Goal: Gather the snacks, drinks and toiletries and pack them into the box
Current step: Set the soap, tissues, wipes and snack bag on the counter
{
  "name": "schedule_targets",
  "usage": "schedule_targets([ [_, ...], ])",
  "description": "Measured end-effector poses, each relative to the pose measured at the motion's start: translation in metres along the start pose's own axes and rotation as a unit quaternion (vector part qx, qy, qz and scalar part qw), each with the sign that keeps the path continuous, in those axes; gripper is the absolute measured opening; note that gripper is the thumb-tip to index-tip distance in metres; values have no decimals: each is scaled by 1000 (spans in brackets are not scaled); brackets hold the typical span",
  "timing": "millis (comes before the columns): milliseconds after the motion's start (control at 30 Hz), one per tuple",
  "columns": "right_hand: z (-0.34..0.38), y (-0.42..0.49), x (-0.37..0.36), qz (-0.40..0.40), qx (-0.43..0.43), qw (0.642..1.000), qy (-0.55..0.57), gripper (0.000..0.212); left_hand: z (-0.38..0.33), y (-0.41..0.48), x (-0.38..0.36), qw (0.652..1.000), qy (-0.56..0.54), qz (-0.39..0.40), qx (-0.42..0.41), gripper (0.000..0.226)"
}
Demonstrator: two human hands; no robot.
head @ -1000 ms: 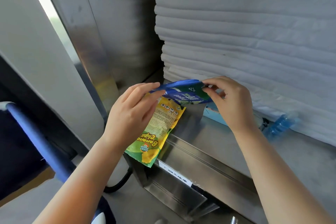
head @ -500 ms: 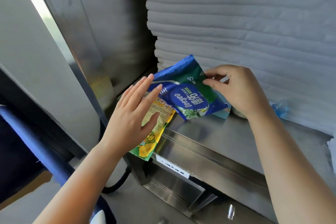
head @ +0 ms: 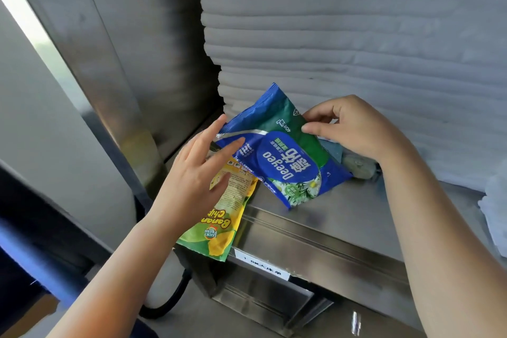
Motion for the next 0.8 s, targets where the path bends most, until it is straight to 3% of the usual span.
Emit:
schedule_targets([
  [233,-11,-11,-4,-35,-27,993,109,22,-12,-4,-12,999,-14,-15,50,58],
  [333,-20,-31,-2,-104,-51,978,171,28,-29,-5,-23,997,-35,0,63,67],
  [567,-51,-104,-17,-310,-136,902,269,15,-68,-13,-68,987,-87,72,118,85],
  [667,-56,-121,-21,-347,-149,881,287,8,-77,-13,-87,975,-133,87,157,97],
  [800,-55,-131,-18,-357,-157,880,273,6,-87,-10,-104,958,-182,91,203,108],
])
Point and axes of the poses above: each hand's wrist, its own y-axis towards the middle knuckle, its own x-axis out of the back of the hand, z = x × y, the point moved 7 cm from there along y, towards the middle knuckle, and after that the axes turned 3 degrees about -z, right-handed, at the moved point
